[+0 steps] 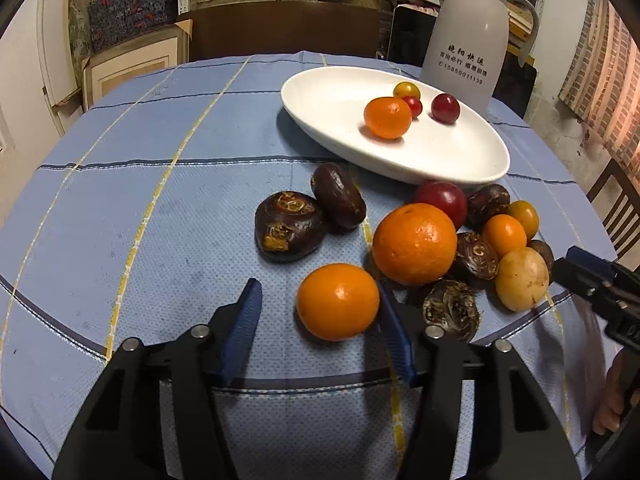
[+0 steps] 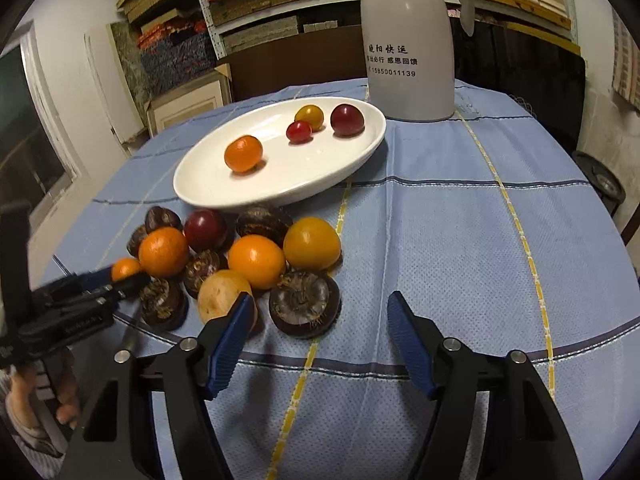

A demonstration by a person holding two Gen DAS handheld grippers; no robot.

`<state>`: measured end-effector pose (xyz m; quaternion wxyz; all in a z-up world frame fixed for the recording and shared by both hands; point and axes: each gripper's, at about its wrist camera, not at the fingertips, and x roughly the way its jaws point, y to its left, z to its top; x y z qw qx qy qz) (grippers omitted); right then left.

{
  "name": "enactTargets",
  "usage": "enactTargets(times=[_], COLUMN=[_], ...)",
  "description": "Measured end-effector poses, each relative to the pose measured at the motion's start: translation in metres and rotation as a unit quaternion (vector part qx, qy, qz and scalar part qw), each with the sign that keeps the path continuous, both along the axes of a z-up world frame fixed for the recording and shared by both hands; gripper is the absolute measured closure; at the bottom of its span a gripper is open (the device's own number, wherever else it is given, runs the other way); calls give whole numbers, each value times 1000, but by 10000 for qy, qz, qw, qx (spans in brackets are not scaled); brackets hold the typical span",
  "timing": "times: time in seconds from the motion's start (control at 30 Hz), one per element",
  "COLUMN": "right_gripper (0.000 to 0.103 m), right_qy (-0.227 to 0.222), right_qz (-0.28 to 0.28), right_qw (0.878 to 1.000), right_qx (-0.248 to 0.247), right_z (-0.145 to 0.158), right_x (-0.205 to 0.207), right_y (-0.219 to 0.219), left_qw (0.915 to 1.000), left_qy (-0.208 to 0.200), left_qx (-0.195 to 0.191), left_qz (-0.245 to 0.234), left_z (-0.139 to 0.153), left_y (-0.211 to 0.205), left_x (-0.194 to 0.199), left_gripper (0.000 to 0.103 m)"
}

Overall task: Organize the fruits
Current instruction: 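Place an orange on the plate with the left tool while the right tool places a dark date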

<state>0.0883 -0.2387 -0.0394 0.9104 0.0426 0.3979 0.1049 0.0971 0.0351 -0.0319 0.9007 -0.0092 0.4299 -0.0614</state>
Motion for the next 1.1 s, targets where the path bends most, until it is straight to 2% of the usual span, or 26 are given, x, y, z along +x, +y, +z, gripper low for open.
enactTargets(times=[0.13, 0.2, 0.6, 0.7, 0.77, 1.1], right_gripper=[42, 43, 44, 50, 61, 62], right_qy=[75, 103, 176, 203, 194, -6], right_qz=[20, 22, 155, 217, 279, 259], right_qw=[9999, 9999, 9994, 9991, 9991, 9995], right_qx=[-122, -135, -257, -291, -263, -164], right_z=[-6, -7, -12, -13, -13, -6], right_x=[0, 1, 5, 7, 6, 0], right_y=[2, 2, 10, 13, 14, 10], left_qw=[10000, 9999, 9998, 9998, 9998, 9996], left_qy=[2, -13, -23, -26, -27, -203], left_qx=[11, -19, -27, -23, -30, -16], left_qz=[-89, -158, -187, -188, -187, -190], left_z=[-1, 0, 0, 0, 0, 7], left_y=[-4, -5, -7, -7, -7, -8], left_x=[1, 0, -2, -2, -2, -11], left_gripper=[54, 66, 66, 66, 66, 66])
